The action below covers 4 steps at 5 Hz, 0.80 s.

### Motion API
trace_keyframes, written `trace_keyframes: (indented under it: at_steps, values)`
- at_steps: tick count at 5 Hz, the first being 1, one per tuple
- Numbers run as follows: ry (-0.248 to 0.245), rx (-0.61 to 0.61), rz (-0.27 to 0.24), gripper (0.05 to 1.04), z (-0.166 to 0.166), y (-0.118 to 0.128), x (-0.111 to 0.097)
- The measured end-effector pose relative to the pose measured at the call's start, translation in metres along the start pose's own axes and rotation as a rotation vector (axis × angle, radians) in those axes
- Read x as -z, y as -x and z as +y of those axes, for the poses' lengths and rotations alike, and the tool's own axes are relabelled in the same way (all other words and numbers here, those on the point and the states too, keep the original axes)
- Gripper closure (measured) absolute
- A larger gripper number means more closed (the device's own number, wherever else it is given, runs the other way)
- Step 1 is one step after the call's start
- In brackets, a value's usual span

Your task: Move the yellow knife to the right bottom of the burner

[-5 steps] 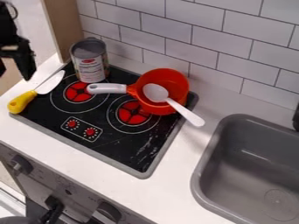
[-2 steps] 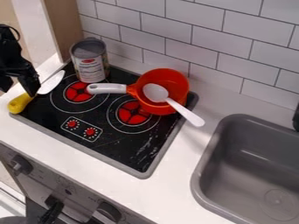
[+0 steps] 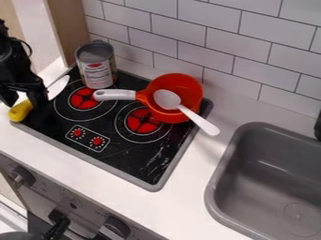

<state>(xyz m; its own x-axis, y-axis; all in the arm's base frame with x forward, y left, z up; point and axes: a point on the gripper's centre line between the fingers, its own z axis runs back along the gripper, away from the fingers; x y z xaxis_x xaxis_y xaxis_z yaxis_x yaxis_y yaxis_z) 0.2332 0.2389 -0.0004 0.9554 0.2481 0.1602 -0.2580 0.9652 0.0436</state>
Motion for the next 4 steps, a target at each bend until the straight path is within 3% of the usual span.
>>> trace_keyframes:
  at_steps: [1,2,3,4]
  values:
    - [0.003,-0.015,0.071,0.083,-0.0008,0.0003,0.0074]
    - [0.006,-0.014,0.092,0.125,-0.0011,0.0013,0.0070]
    - [0.032,-0.008,0.130,0.348,-0.0007,0.0008,0.0074]
    - [0.041,-0.014,0.114,0.634,-0.0003,0.0003,0.0078]
